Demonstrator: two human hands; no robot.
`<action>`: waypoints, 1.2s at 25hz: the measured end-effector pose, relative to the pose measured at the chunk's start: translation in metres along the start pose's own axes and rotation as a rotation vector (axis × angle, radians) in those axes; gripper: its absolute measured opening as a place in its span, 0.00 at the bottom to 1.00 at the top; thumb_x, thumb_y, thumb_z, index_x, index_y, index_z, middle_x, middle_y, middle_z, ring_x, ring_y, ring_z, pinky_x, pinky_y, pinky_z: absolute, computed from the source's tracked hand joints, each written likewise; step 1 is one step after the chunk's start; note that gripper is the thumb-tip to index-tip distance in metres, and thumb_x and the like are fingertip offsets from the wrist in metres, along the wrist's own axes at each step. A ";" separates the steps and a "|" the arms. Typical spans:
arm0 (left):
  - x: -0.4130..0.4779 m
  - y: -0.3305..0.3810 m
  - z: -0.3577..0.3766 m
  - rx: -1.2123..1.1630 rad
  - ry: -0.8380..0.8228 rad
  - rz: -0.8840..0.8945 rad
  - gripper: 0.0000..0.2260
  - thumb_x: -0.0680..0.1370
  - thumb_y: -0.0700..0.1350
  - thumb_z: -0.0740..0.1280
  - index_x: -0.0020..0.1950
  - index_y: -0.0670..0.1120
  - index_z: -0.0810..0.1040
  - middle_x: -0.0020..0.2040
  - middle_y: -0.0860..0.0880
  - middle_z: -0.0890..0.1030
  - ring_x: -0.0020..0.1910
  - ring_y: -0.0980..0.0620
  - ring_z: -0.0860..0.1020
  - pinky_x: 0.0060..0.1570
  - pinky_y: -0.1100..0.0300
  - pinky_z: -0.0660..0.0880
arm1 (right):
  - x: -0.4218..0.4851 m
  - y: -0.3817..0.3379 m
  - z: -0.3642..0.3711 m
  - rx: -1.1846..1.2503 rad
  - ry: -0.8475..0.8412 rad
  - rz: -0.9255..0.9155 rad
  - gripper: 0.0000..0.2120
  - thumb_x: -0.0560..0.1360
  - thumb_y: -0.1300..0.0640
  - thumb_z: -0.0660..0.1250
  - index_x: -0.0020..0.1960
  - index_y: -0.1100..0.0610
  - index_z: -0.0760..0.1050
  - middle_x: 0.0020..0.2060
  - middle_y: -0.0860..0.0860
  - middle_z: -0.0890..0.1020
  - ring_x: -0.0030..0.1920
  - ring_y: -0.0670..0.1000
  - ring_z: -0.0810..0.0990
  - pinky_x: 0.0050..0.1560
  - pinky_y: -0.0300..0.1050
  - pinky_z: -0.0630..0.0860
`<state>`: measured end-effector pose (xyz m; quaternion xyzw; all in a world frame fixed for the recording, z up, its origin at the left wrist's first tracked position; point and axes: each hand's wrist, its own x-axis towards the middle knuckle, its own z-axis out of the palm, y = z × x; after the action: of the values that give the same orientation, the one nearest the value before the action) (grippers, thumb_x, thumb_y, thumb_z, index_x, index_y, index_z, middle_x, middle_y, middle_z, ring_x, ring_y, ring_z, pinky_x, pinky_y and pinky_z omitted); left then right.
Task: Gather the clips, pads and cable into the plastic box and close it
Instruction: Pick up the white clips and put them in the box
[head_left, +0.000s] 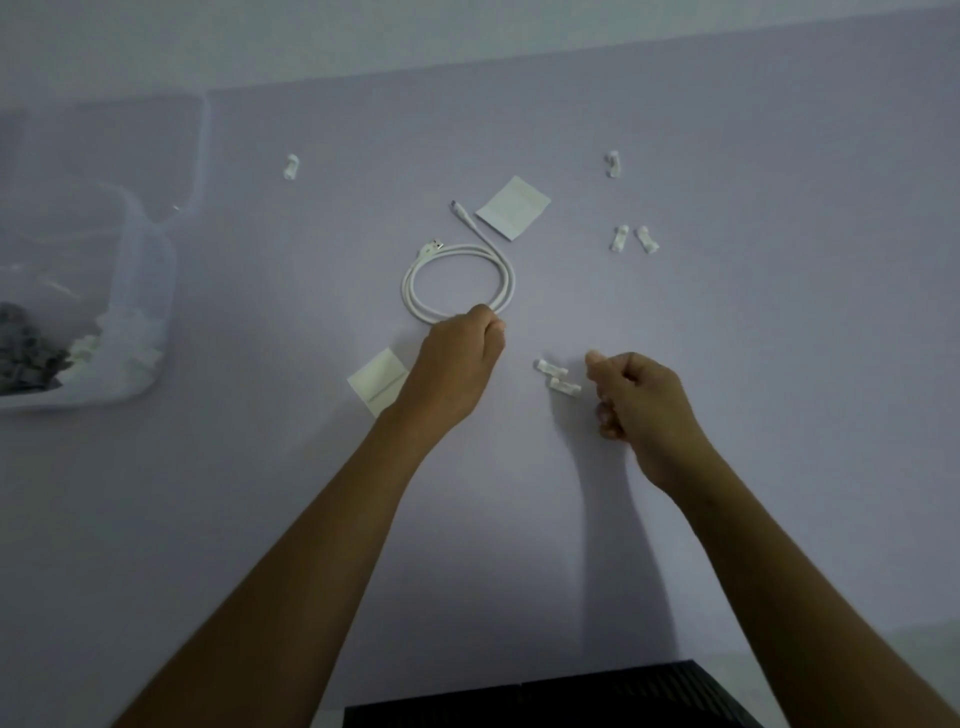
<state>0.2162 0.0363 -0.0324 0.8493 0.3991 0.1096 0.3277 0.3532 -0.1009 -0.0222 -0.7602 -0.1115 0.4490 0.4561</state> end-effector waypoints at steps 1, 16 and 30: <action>0.002 0.000 0.000 0.004 0.001 0.016 0.14 0.81 0.47 0.57 0.42 0.39 0.71 0.37 0.43 0.78 0.36 0.44 0.75 0.39 0.51 0.73 | 0.000 0.002 0.003 -0.308 0.078 -0.107 0.12 0.75 0.47 0.67 0.42 0.56 0.72 0.31 0.49 0.75 0.30 0.49 0.73 0.31 0.41 0.68; 0.027 0.013 0.023 0.170 -0.281 0.298 0.14 0.73 0.54 0.68 0.49 0.44 0.76 0.44 0.47 0.76 0.42 0.51 0.72 0.42 0.58 0.69 | 0.002 0.002 -0.033 -0.055 -0.119 0.066 0.12 0.80 0.55 0.57 0.41 0.59 0.72 0.31 0.53 0.70 0.30 0.49 0.67 0.31 0.42 0.67; 0.054 0.034 0.047 -0.096 -0.060 0.110 0.10 0.80 0.49 0.60 0.41 0.45 0.67 0.38 0.47 0.74 0.35 0.51 0.71 0.36 0.60 0.65 | 0.053 -0.037 -0.047 1.106 -0.361 0.069 0.13 0.68 0.57 0.64 0.27 0.55 0.64 0.23 0.49 0.65 0.25 0.48 0.58 0.28 0.40 0.54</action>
<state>0.2934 0.0385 -0.0504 0.8562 0.3361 0.1211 0.3731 0.4293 -0.0769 -0.0154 -0.3238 0.0883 0.5777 0.7441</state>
